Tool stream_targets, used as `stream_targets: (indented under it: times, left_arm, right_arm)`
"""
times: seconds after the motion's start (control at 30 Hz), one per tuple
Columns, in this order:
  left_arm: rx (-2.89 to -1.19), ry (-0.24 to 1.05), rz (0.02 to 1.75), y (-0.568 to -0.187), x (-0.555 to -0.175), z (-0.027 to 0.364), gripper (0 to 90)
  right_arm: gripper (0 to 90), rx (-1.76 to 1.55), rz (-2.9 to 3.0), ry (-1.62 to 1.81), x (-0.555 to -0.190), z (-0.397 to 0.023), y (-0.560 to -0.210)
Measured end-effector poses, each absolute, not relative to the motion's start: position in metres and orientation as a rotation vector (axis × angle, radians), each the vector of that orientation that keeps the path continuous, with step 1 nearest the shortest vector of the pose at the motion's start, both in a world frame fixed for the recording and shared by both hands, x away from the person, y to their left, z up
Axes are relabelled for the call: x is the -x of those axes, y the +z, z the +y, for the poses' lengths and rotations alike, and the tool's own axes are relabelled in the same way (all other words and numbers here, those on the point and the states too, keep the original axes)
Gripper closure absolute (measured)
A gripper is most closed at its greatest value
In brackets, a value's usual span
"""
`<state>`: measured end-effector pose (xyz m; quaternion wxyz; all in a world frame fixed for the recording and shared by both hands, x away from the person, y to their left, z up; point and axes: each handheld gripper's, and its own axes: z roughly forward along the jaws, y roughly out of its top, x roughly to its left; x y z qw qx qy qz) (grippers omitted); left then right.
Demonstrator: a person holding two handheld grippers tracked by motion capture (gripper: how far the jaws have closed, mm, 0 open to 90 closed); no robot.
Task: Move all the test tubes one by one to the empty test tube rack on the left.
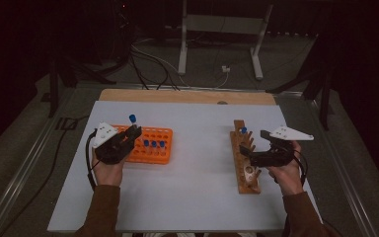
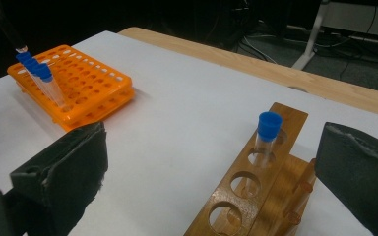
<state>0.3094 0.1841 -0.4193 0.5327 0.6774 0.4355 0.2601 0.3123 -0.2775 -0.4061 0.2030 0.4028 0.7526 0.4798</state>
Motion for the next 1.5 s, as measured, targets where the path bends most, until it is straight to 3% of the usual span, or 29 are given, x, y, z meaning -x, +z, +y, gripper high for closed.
stream_targets:
  times: [0.73, 1.5]
  left_arm:
    - [-1.704, 0.601, 1.121, -0.470, -0.314, 0.185, 78.4]
    - [-1.874, 0.574, 1.150, -0.489, -0.316, 0.177, 78.5]
  right_arm:
    - [0.3, -1.150, 2.108, 1.340, -0.307, -0.283, -0.420]
    - [0.3, -1.159, 2.105, 1.341, -0.305, -0.285, -0.424]
